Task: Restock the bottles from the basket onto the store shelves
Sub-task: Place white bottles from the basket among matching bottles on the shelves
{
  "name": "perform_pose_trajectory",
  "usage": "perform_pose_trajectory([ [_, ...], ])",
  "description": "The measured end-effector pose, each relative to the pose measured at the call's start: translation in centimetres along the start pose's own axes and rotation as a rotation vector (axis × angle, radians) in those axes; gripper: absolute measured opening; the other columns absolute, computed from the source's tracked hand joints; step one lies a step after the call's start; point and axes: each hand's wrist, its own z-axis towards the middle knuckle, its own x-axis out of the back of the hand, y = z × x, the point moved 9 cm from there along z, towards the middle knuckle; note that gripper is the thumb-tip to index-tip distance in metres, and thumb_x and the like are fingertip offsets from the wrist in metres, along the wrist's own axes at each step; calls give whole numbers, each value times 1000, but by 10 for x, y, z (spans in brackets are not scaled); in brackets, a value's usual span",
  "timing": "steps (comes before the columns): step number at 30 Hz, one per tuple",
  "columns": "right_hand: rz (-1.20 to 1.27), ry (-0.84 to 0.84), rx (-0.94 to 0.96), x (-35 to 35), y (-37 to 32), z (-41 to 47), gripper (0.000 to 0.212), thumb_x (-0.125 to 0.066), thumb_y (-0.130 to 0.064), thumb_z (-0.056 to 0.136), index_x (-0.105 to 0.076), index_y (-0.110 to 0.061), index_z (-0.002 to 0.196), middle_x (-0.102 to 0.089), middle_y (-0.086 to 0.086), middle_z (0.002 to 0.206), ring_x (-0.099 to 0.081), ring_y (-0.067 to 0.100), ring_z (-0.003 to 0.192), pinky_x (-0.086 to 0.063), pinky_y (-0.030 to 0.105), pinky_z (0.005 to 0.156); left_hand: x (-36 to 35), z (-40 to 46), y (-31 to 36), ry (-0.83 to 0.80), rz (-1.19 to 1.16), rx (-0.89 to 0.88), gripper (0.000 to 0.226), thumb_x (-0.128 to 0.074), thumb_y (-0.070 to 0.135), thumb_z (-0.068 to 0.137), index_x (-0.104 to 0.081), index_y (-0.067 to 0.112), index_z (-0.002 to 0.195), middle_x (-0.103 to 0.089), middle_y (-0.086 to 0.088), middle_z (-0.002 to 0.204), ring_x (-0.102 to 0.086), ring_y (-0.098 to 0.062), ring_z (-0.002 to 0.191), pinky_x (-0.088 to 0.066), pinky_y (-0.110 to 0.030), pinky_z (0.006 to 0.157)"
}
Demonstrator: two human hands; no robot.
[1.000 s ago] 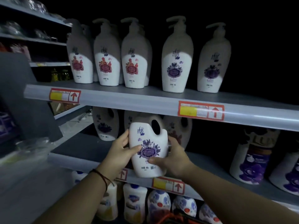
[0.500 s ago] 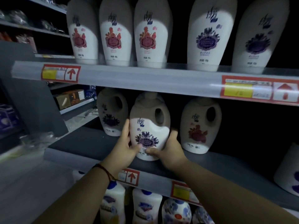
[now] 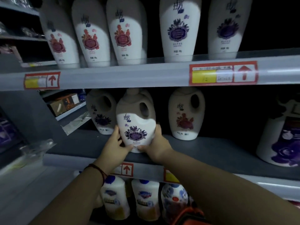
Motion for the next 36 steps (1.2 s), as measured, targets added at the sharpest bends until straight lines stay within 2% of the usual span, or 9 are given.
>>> perform_pose_trajectory([
  [3, -87, 25, 43, 13, 1, -27, 94, -65, -22, 86, 2, -16, 152, -31, 14, 150, -38, 32, 134, -34, 38, 110, 7, -31, 28, 196, 345, -159, 79, -68, 13, 82, -25, 19, 148, -39, -4, 148, -39, -21, 134, -35, -39, 112],
  [6, -340, 126, 314, 33, -5, -77, 67, -57, -18, 85, -29, -10, 145, -36, 12, 147, -36, 30, 134, -33, 37, 111, -31, -90, 66, 263, 633, -431, 63, -65, 15, 81, -41, 17, 139, -46, -5, 141, -39, -20, 128, -39, -37, 106],
  [10, -865, 84, 581, 34, 25, -143, 59, -45, -38, 74, -56, -12, 126, -60, 13, 121, -59, 35, 107, -44, 39, 88, -107, -160, 57, 8, 809, -565, 38, -50, 30, 78, -49, 25, 115, -61, 1, 115, -51, -17, 106, -48, -32, 90],
  [13, -1087, -15, 633, 34, 67, -186, 53, -43, -27, 76, -56, -12, 125, -63, 13, 113, -62, 34, 95, -45, 40, 80, -153, -195, 22, -203, 864, -478, 37, -51, 31, 78, -60, 20, 112, -63, -1, 108, -57, -22, 102, -51, -32, 84],
  [16, -1131, -177, 429, 40, 115, -214, 50, -38, -26, 76, -62, -12, 118, -63, 14, 112, -63, 36, 94, -53, 40, 75, -198, -223, -16, -414, 897, -382, 31, -51, 25, 80, -61, 18, 109, -61, -3, 111, -57, -27, 104, -53, -37, 82],
  [21, -1214, -633, -27, 33, 249, -257, 52, -53, -22, 90, -35, -16, 139, -37, 12, 144, -39, 34, 131, -36, 46, 105, -270, -252, -97, -732, 1076, -124, 36, -52, 11, 89, -55, 13, 124, -54, -9, 129, -53, -31, 120, -46, -37, 94],
  [24, -1184, -726, -105, 24, 299, -275, 47, -54, -20, 90, -39, -12, 134, -46, 13, 136, -47, 35, 125, -43, 46, 100, -299, -275, -157, -1004, 1070, 38, 35, -54, 13, 92, -53, -1, 124, -53, -19, 134, -50, -33, 123, -45, -14, 87],
  [28, -1080, -817, -206, 15, 342, -286, 60, -58, -32, 90, -33, -10, 141, -41, 13, 145, -42, 31, 133, -39, 45, 107, -305, -301, -206, -1235, 1074, 163, 63, -65, 34, 80, -45, 6, 133, -54, -18, 133, -53, -32, 121, -40, -35, 100],
  [36, -999, -427, -488, 7, 366, -292, 81, -62, -61, 76, -32, -14, 135, -28, 15, 145, -44, 36, 125, -34, 52, 106, -321, -306, -225, -1325, 1051, 86, 45, -47, 16, 97, -39, 6, 140, -43, -18, 145, -44, -29, 131, -33, -33, 108],
])
